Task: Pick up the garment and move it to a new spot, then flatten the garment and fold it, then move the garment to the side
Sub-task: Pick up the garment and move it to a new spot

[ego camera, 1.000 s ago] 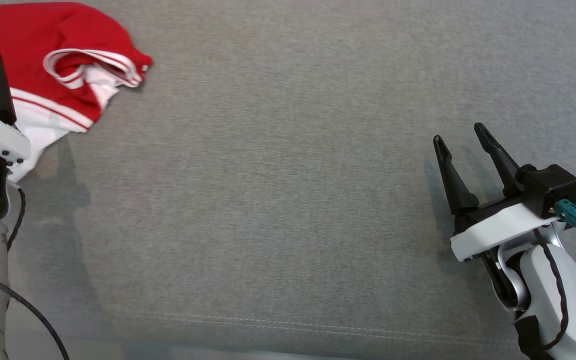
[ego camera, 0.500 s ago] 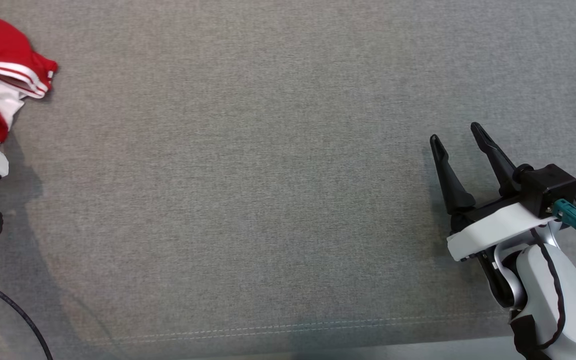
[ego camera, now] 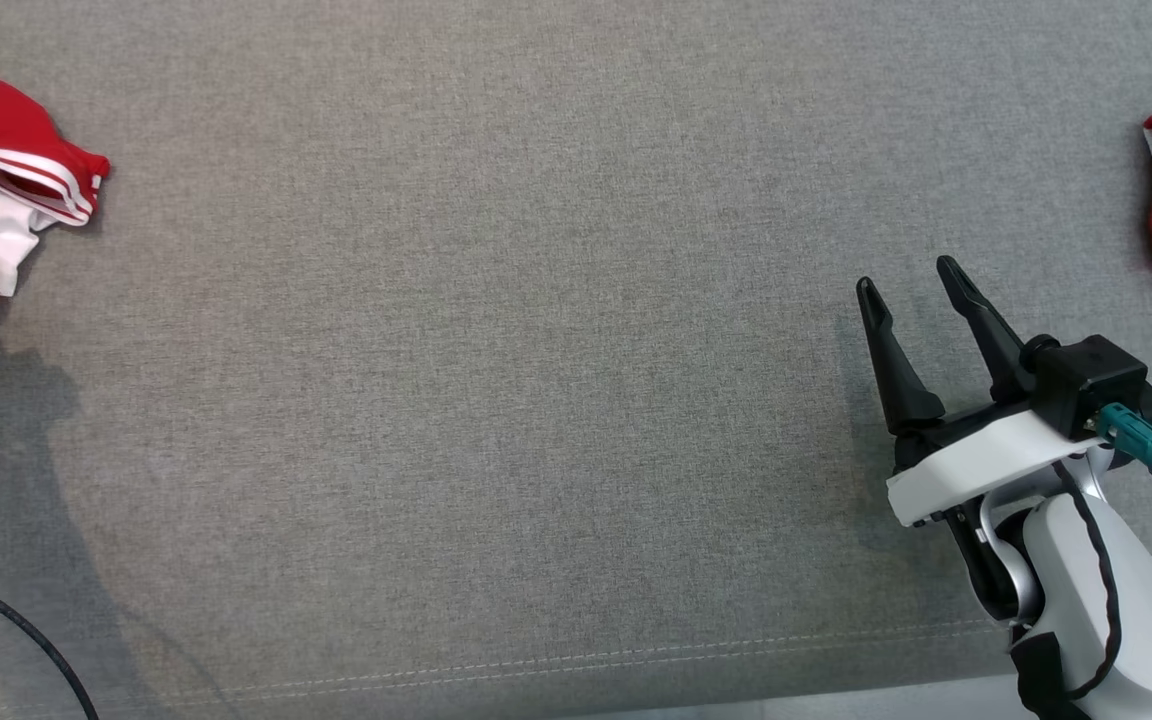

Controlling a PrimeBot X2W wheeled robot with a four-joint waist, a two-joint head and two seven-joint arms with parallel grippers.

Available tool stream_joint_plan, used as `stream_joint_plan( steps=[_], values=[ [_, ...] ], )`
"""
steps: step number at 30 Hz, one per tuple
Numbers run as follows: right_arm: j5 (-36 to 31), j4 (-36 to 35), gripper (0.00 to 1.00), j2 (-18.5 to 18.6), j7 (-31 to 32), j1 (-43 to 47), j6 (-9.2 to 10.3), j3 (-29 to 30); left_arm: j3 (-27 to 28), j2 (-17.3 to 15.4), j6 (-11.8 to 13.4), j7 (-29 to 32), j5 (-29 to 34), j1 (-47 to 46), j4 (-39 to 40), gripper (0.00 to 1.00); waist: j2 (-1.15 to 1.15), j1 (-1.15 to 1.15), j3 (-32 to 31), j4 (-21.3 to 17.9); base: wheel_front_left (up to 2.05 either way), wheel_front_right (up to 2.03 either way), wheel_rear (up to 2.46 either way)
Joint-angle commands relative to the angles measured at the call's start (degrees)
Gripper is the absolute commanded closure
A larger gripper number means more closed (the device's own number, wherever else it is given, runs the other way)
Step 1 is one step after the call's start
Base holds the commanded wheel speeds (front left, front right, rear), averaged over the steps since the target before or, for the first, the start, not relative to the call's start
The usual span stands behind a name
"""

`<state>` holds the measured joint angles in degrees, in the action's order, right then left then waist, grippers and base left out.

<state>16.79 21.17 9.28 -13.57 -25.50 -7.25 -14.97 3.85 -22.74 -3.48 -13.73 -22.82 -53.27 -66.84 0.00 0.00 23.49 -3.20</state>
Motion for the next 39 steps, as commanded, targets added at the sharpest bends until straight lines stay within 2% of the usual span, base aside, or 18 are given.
stream_joint_plan(
  steps=[1, 8, 13, 18, 20, 25, 29, 34, 39],
  values=[
    [0.5, -1.0, 0.00, -0.3, -0.7, 0.3, -0.24, -0.6, 0.5, -3.7, 0.0, -0.8, 0.7, -0.2, 1.6, 1.00, 0.00, 0.00, -0.5, 0.3, 0.00, 0.00, 0.00],
    [1.8, 0.3, 0.00, -0.9, -1.1, 0.7, -0.24, -0.9, -4.5, -4.3, -1.9, -1.2, 4.9, -3.5, 10.0, 1.00, 0.00, 0.00, -2.6, 1.0, 0.00, 0.00, 0.00],
    [2.7, 1.5, 0.00, -1.7, -1.3, 1.6, -0.24, -1.1, -9.3, -3.8, -3.2, 3.0, 6.8, -6.7, 16.2, 1.00, 0.00, 0.00, -4.6, 0.7, 0.00, 0.00, 0.00],
    [3.6, 2.1, 0.00, -2.5, -1.4, 2.4, -0.24, -1.0, -13.4, -1.0, -3.9, 8.6, 3.1, -7.8, 23.9, 1.00, 0.00, 0.00, -6.2, -0.4, 0.00, 0.00, 0.00],
    [3.8, 2.0, 0.00, -2.8, -1.4, 2.8, -0.24, -0.7, -15.7, 0.6, -4.0, 11.2, -0.8, -7.1, 27.9, 1.00, 0.00, 0.00, -6.7, -1.1, 0.00, 0.00, 0.00],
    [4.0, 2.0, 0.00, -3.5, -1.4, 3.7, -0.24, -0.4, -22.4, 1.0, -4.0, 17.1, -8.1, -5.0, 38.5, 1.00, 0.00, 0.00, -8.5, -3.4, 0.00, 0.00, 0.00],
    [4.1, 2.1, 0.00, -3.9, -1.4, 4.2, -0.24, -0.3, -25.8, 1.9, -4.0, 18.8, -10.4, -4.3, 42.9, 1.00, 0.00, 0.00, -9.4, -4.6, 0.00, 0.00, 0.00],
    [4.4, 2.2, 0.00, -4.4, -1.4, 4.6, -0.24, -0.2, -30.8, 4.9, -4.0, 20.4, -15.6, -3.0, 49.0, 1.00, 0.00, 0.00, -10.2, -5.8, 0.00, 0.00, 0.00],
    [4.4, 2.3, 0.00, -4.9, -1.4, 4.5, -0.24, -0.6, -36.9, 7.6, -4.0, 19.6, -16.5, -3.2, 49.5, 1.00, 0.00, 0.00, -9.8, -6.8, 0.00, 0.00, 0.00]
  ],
)
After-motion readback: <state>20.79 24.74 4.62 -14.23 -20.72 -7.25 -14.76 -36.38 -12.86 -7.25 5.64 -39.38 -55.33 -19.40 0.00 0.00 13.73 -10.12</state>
